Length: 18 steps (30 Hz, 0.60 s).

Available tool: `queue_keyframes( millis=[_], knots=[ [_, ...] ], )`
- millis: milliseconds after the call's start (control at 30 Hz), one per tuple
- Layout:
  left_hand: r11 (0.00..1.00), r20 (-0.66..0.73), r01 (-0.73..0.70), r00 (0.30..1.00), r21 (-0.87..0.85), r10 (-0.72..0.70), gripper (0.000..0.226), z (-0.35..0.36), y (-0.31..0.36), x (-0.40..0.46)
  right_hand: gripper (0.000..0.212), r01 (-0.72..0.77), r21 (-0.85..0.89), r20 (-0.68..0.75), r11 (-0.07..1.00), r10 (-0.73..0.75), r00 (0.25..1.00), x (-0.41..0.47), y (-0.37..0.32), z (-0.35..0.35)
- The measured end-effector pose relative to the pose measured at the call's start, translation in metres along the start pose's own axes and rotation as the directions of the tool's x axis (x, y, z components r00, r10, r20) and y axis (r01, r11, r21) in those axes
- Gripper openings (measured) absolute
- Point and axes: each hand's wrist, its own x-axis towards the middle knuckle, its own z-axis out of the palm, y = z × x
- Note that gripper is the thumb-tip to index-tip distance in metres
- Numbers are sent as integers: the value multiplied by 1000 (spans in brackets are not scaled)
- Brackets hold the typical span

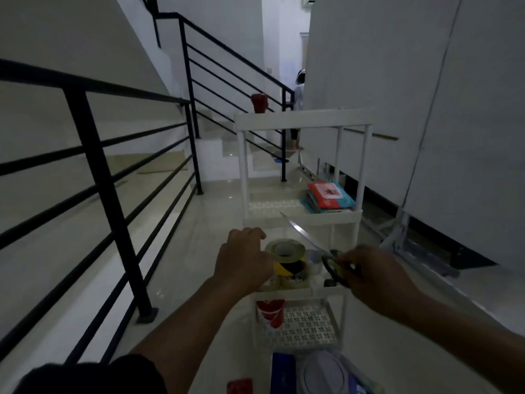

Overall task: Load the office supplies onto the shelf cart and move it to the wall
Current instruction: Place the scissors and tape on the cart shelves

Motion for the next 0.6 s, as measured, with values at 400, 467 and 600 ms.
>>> queue_keyframes(
  millis=[400,467,600],
  knots=[
    [978,31,-122,992,166,119,68,26,-16,47,26,84,-327,11,941,-85,996,124,1,-17],
    [955,-9,-164,985,248,172,71,44,-18,55,20,130,-341,18,931,-131,991,143,13,-16],
    [891,-68,-152,977,428,200,72,72,-20,75,17,261,-359,47,896,-263,964,179,28,-13]
  ],
)
